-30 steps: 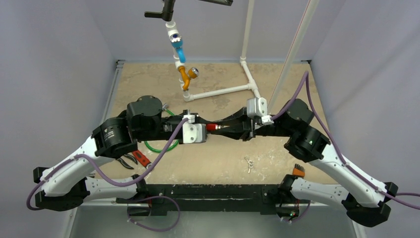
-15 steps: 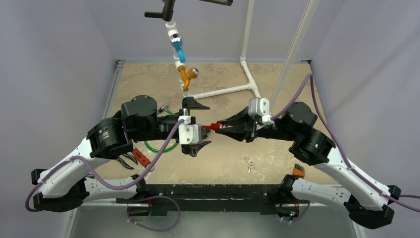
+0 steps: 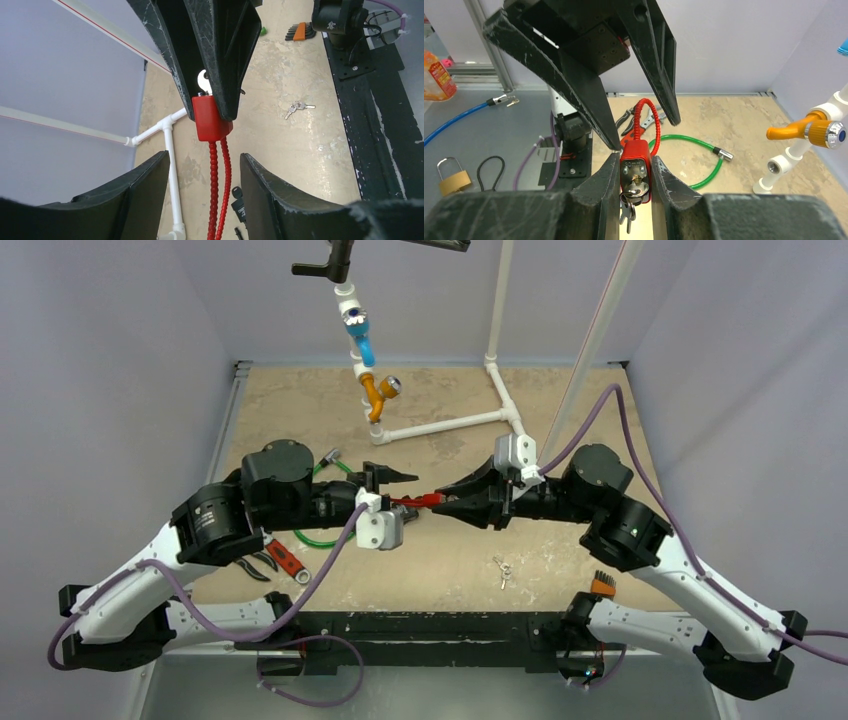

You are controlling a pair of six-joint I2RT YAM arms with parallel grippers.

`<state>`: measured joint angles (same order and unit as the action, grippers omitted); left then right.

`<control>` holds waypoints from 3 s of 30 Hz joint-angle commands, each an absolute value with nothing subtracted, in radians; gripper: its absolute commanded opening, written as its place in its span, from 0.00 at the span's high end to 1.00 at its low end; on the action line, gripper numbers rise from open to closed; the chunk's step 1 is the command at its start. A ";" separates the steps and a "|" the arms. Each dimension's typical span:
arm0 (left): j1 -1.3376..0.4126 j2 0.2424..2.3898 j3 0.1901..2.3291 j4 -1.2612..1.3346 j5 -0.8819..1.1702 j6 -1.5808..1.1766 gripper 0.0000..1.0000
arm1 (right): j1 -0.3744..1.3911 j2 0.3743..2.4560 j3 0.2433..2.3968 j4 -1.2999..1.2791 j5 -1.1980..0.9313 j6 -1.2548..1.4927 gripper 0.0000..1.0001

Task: Unlock with the key
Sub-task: Unlock the lock.

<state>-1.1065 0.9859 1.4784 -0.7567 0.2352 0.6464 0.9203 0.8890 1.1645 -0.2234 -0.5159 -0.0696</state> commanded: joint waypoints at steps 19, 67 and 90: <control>-1.074 0.974 1.454 -0.693 0.178 0.637 1.00 | 0.919 0.784 1.169 -0.157 -0.403 -0.068 1.00; -1.305 0.922 1.261 -0.244 -0.169 1.119 0.68 | 0.822 0.848 1.094 0.227 -0.307 0.462 1.00; -1.299 0.928 1.232 -0.188 -0.202 1.130 0.70 | 0.818 0.857 1.047 0.339 -0.351 0.588 1.00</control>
